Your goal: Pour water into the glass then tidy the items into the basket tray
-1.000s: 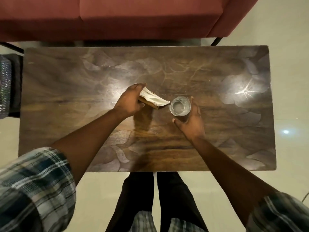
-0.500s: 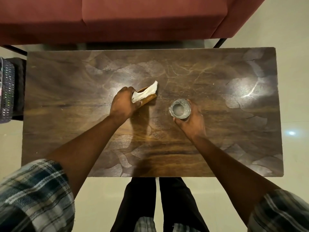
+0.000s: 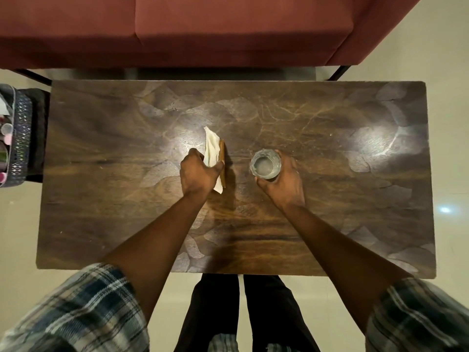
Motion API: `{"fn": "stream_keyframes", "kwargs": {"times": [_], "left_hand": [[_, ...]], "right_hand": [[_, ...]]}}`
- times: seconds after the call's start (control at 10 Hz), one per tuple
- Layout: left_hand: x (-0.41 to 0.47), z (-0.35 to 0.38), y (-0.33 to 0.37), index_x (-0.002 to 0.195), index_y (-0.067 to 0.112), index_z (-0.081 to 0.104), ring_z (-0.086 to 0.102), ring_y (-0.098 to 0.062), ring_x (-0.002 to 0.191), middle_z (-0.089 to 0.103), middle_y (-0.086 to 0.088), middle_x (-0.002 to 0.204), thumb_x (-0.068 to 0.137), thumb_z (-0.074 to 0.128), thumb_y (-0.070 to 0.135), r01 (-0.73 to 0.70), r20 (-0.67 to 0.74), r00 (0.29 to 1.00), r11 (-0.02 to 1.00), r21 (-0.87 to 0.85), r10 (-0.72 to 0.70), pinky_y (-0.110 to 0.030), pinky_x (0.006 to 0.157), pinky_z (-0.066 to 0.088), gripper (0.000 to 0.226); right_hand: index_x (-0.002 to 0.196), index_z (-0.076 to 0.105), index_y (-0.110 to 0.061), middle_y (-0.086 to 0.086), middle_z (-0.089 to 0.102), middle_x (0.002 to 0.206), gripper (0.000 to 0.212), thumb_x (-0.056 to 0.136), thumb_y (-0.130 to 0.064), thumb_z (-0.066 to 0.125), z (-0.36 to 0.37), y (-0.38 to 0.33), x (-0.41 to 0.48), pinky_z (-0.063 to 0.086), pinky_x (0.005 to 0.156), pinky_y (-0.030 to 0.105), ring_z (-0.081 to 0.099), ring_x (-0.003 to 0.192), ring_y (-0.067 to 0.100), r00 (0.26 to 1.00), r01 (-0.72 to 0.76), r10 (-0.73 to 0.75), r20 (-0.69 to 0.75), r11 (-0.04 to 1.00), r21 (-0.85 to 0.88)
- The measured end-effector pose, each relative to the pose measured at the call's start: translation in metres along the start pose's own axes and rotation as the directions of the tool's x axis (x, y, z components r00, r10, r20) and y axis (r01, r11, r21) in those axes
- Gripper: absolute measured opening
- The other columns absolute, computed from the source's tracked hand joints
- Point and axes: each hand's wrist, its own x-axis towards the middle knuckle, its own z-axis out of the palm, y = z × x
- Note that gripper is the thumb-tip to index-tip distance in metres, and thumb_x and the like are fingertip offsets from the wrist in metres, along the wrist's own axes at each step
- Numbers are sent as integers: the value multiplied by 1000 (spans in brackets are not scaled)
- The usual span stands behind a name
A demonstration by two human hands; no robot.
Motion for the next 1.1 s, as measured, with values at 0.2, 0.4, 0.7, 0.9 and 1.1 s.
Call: {"fn": "stream_keyframes", "kwargs": {"times": [0.2, 0.4, 0.7, 0.9, 1.1], "left_hand": [[0, -1, 3, 101, 7, 57, 59, -22, 77, 60, -2, 86, 77, 87, 38, -1, 11, 1000, 1000, -21, 2, -31, 64, 41, 49], [2, -5, -1, 98, 10, 57, 60, -23, 78, 62, -2, 88, 74, 88, 34, -38, 24, 999, 999, -17, 38, -31, 65, 41, 47], [3, -4, -3, 107, 7, 59, 61, -22, 84, 62, -2, 92, 74, 90, 42, -36, 23, 999, 999, 2, 36, -31, 69, 42, 57], [-8, -17, -4, 130, 7, 55, 69, -26, 95, 72, -11, 99, 71, 89, 58, 5, 22, 1000, 999, -39, -4, -32, 73, 47, 84], [-47, -49, -20, 134, 15, 54, 64, -24, 112, 67, -7, 119, 82, 79, 56, -101, -25, 995, 993, -63, 100, -41, 90, 54, 71]], "right_hand": [[150, 42, -23, 6, 56, 144, 90, 77, -36, 91, 3, -3, 1, 57, 96, 49, 64, 122, 30, 1000, -5, 5, 4, 1000, 3], [148, 44, -22, 7, 54, 141, 87, 76, -34, 91, 7, -4, 0, 57, 94, 48, 65, 119, 31, 1000, 0, 0, -13, 1000, 6], [148, 42, -20, 9, 51, 143, 88, 77, -35, 92, 10, 1, -1, 57, 95, 48, 63, 121, 33, 1000, -5, 6, -19, 1000, 4], [163, 26, -24, 8, 40, 158, 112, 76, -52, 90, 0, -3, -11, 55, 103, 54, 52, 140, 36, 998, -57, 57, 8, 998, -27], [166, 22, -23, 6, 31, 167, 101, 89, -63, 74, -16, -8, -54, 53, 104, 54, 45, 149, 33, 996, -65, 64, -54, 998, -24]]}}
